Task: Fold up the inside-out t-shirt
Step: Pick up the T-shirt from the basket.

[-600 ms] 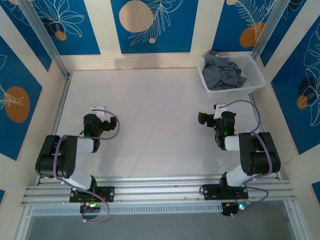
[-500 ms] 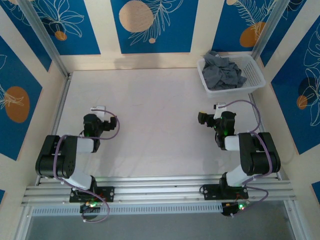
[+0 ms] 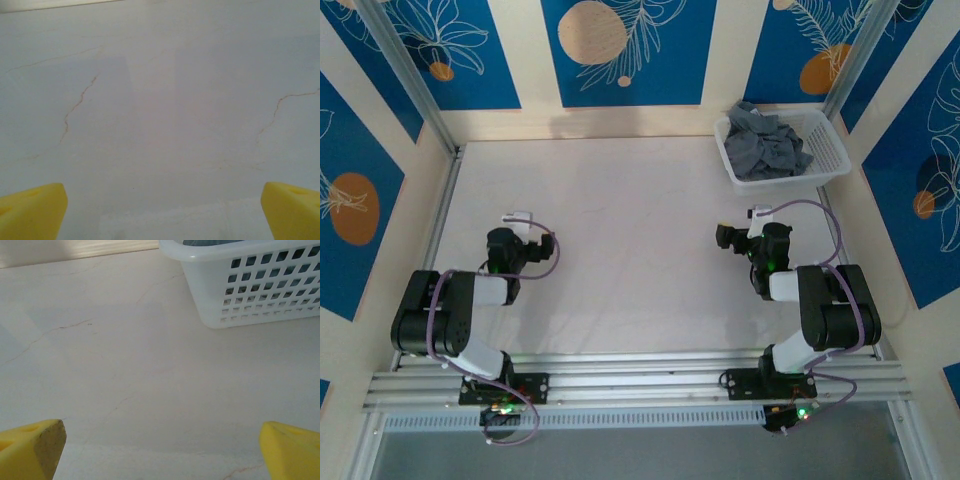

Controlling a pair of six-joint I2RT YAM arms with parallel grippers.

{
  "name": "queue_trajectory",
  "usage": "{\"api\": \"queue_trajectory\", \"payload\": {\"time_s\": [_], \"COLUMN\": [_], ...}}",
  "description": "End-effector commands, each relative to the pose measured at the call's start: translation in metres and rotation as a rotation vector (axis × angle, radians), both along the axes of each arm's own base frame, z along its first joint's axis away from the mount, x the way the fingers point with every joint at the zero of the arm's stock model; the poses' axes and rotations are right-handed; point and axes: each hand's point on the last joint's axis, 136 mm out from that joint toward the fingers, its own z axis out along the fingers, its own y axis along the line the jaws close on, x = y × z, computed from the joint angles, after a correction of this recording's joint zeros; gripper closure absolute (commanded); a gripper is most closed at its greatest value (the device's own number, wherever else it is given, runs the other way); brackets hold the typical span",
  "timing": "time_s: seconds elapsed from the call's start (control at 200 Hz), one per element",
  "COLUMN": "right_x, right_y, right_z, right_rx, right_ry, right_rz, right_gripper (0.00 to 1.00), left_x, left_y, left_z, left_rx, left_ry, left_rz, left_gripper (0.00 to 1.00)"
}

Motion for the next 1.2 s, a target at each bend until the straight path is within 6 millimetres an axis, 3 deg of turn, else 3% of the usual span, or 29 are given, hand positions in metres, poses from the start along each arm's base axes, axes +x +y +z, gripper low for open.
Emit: {"api": "queue_trajectory", "payload": {"time_s": [0.0, 0.07, 0.175, 0.29, 0.43, 0.51, 0.615, 0.76, 0.86, 1.05, 1.09, 1.13, 1.195], "right_x": [-0.001, -0.009, -0.024, -0.039, -0.028, -0.01, 0.03, 0.095, 0.14, 0.208, 0.219, 0.228, 0.237], "right_y": [-0.005, -0.008, -0.01, -0.019, 0.001, -0.004, -0.014, -0.048, -0.071, -0.076, -0.072, -0.067, -0.059], "right_z": [0.015, 0.028, 0.063, 0.1, 0.125, 0.128, 0.13, 0.12, 0.102, 0.043, 0.035, 0.028, 0.033], "right_rx": [0.011, 0.0, -0.017, 0.213, 0.283, 0.316, 0.365, 0.357, 0.355, 0.386, 0.399, 0.406, 0.404], "right_ry": [-0.08, -0.127, -0.104, -0.001, 0.162, 0.296, 0.387, 0.426, 0.464, 0.58, 0.594, 0.61, 0.618], "right_rz": [-0.016, -0.044, -0.137, -0.271, -0.208, -0.232, -0.235, -0.336, -0.399, -0.389, -0.359, -0.328, -0.277], "right_gripper": [0.01, 0.01, 0.01, 0.0, 0.0, 0.01, 0.0, 0.0, 0.0, 0.01, 0.07, 0.21, 0.64], "left_x": [0.006, 0.005, 0.005, -0.002, -0.02, -0.03, -0.054, -0.101, -0.124, -0.147, -0.147, -0.145, -0.14], "left_y": [-0.003, -0.004, -0.006, -0.009, -0.029, -0.061, -0.131, -0.214, -0.241, -0.257, -0.256, -0.253, -0.251], "left_z": [0.011, 0.011, 0.015, 0.038, 0.075, 0.1, 0.134, 0.15, 0.139, 0.121, 0.116, 0.109, 0.103], "left_rx": [-0.006, -0.007, -0.002, -0.002, -0.051, -0.089, -0.157, -0.236, -0.176, -0.154, -0.131, -0.105, -0.072], "left_ry": [-0.031, -0.032, -0.026, -0.001, -0.016, -0.013, -0.038, -0.007, 0.038, 0.097, 0.107, 0.116, 0.123], "left_rz": [-0.023, -0.029, -0.047, -0.04, -0.08, -0.167, -0.402, -0.711, -0.805, -0.902, -0.9, -0.883, -0.858], "left_gripper": [0.01, 0.01, 0.01, 0.01, 0.01, 0.01, 0.01, 0.01, 0.01, 0.01, 0.01, 0.01, 0.01]}}
